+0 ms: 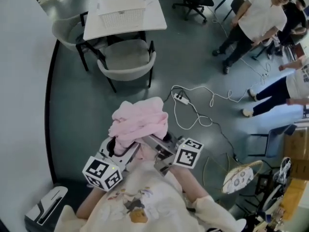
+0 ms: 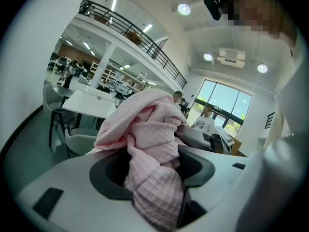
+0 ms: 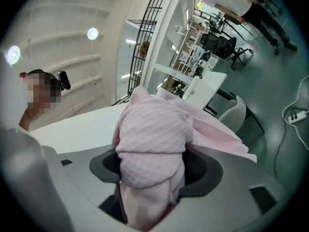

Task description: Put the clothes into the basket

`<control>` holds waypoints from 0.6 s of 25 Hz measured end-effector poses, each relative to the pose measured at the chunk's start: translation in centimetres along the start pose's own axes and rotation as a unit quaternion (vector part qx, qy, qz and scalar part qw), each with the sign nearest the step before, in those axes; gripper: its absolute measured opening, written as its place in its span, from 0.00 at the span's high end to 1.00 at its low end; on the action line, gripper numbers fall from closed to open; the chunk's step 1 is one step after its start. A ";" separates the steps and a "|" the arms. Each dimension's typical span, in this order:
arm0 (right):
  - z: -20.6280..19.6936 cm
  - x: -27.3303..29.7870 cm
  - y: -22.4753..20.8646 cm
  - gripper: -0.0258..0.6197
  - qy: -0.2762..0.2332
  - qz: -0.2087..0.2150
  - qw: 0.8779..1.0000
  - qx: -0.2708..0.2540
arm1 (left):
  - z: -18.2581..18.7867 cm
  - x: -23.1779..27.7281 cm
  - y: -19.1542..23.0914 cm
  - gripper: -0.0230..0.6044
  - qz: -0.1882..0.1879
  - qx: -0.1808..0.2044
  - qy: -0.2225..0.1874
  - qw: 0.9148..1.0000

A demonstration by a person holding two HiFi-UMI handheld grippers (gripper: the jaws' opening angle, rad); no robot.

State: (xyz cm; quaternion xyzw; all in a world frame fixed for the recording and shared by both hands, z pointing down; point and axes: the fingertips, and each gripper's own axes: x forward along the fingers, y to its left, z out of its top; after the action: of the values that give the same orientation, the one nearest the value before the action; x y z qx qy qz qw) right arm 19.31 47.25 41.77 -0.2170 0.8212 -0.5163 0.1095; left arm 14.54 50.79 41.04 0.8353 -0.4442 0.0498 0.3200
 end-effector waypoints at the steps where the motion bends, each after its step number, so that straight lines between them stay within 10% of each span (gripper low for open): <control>1: 0.5 1.5 0.2 0.49 -0.001 -0.002 1.000 -0.004 | 1.0 -0.1 1.2 0.56 -0.002 0.000 -0.004 1.000; 15: 1.0 20.1 2.4 0.49 0.030 -0.015 0.999 -0.039 | 9.5 -4.7 16.9 0.56 -0.012 -0.029 -0.041 0.999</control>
State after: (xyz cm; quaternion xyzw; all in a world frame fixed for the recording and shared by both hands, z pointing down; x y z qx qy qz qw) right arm 1.41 37.89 40.03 -0.2175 0.8402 -0.4919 0.0690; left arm -3.23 41.83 40.08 0.8325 -0.4481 -0.0014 0.3258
